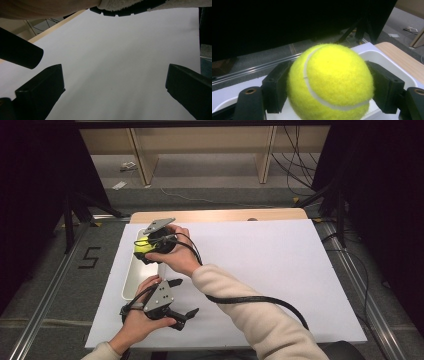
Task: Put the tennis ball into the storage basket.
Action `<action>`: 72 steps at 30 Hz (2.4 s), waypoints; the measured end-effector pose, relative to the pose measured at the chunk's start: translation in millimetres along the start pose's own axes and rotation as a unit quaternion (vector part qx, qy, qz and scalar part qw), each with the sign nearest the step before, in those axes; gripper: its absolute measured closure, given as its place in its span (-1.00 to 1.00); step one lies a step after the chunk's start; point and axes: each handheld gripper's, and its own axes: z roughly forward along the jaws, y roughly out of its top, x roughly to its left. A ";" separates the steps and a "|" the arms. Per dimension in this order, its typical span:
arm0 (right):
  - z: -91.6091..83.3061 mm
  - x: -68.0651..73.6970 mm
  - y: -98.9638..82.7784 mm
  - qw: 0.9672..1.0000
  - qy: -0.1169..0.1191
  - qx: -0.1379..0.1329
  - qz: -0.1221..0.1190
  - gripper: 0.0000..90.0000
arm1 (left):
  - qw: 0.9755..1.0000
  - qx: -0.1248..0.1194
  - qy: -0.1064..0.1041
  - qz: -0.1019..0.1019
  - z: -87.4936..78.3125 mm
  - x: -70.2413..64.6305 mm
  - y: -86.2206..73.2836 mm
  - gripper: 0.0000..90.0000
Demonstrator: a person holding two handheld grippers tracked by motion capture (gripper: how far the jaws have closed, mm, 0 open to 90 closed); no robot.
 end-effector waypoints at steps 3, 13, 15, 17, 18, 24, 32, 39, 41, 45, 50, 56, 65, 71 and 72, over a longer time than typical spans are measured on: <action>0.4 0.1 0.0 1.000 0.001 0.001 0.001 -0.42 | 1.000 0.001 0.000 0.001 0.1 -0.1 0.0 -0.97; 2.5 1.3 0.5 1.000 0.003 0.001 -0.001 -0.42 | 1.000 0.001 0.000 0.000 0.1 -0.2 0.0 -0.97; 3.3 1.4 0.6 1.000 0.003 0.002 -0.002 -0.42 | 1.000 0.001 -0.001 0.002 0.1 0.0 0.1 -0.97; 4.0 1.7 0.7 1.000 0.004 0.004 -0.003 -0.42 | 1.000 0.001 -0.001 0.001 0.0 -0.1 0.1 -0.97; 4.6 1.8 0.7 1.000 0.004 0.003 -0.003 -0.42 | 1.000 0.001 -0.001 0.002 0.0 -0.1 0.1 -0.97; 5.7 2.0 0.7 1.000 0.004 0.005 -0.002 -0.42 | 1.000 0.001 -0.001 0.002 0.0 -0.1 0.0 -0.97; 8.2 0.8 -0.9 1.000 0.006 0.009 -0.002 -0.42 | 1.000 0.001 -0.001 0.001 -0.1 -0.2 0.0 -0.97; 11.1 1.6 -1.8 1.000 0.008 0.012 0.000 -0.42 | 1.000 0.001 -0.001 0.002 -0.2 -0.3 0.1 -0.97; 12.0 1.5 -2.3 1.000 0.008 0.012 -0.001 -0.42 | 1.000 0.001 -0.001 0.001 -0.1 -0.3 0.1 -0.97; 12.9 1.5 -2.7 1.000 0.009 0.013 0.000 -0.42 | 1.000 0.001 -0.001 0.000 -0.1 -0.3 0.0 -0.97; 13.8 1.4 -3.8 1.000 0.010 0.016 -0.001 -0.42 | 1.000 0.001 -0.002 0.003 -0.1 -0.2 0.2 -0.97; 15.7 1.4 -4.8 1.000 0.010 0.017 0.000 -0.42 | 1.000 0.002 -0.002 0.002 0.0 -0.2 0.1 -0.97; 18.9 1.6 -7.9 1.000 0.011 0.022 0.000 -0.42 | 1.000 0.002 -0.002 0.002 0.0 -0.5 0.1 -0.97; 20.2 1.3 -9.3 1.000 0.012 0.024 0.001 -0.42 | 1.000 0.002 -0.002 0.002 0.0 -0.4 0.0 -0.96; 20.4 1.0 -9.6 1.000 0.012 0.026 0.000 -0.42 | 1.000 0.002 -0.002 0.002 0.0 -0.5 0.1 -0.96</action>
